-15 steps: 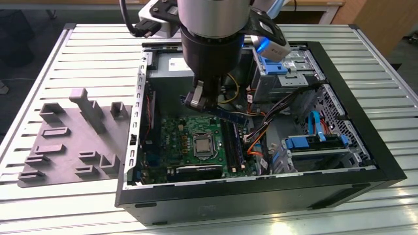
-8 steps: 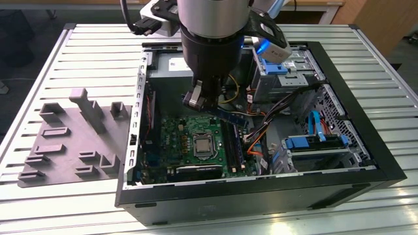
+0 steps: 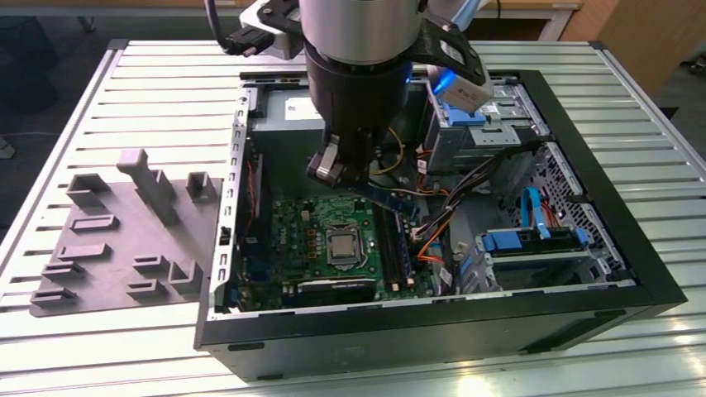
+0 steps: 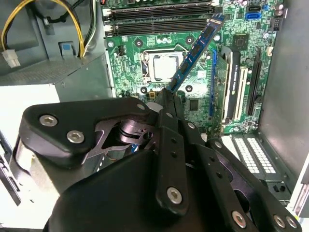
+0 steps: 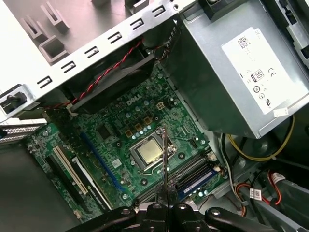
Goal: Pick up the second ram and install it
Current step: 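Insert the second ram into the second slot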
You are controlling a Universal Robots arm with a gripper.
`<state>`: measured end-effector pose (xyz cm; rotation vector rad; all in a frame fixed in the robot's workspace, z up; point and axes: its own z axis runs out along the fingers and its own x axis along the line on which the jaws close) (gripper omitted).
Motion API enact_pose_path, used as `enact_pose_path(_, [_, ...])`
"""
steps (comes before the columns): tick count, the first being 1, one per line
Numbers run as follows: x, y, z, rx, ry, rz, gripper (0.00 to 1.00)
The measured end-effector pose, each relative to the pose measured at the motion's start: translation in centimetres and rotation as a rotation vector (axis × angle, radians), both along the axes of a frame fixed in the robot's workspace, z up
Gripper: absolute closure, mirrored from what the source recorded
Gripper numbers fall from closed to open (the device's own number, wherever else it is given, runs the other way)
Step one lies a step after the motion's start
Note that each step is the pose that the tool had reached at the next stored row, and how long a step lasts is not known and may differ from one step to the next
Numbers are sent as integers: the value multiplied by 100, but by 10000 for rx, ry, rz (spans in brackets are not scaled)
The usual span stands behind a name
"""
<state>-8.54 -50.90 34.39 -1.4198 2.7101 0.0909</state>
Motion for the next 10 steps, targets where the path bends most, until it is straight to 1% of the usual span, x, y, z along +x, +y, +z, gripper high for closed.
enact_pose_path(10, [0, 0, -2, 1, 0, -789, 88])
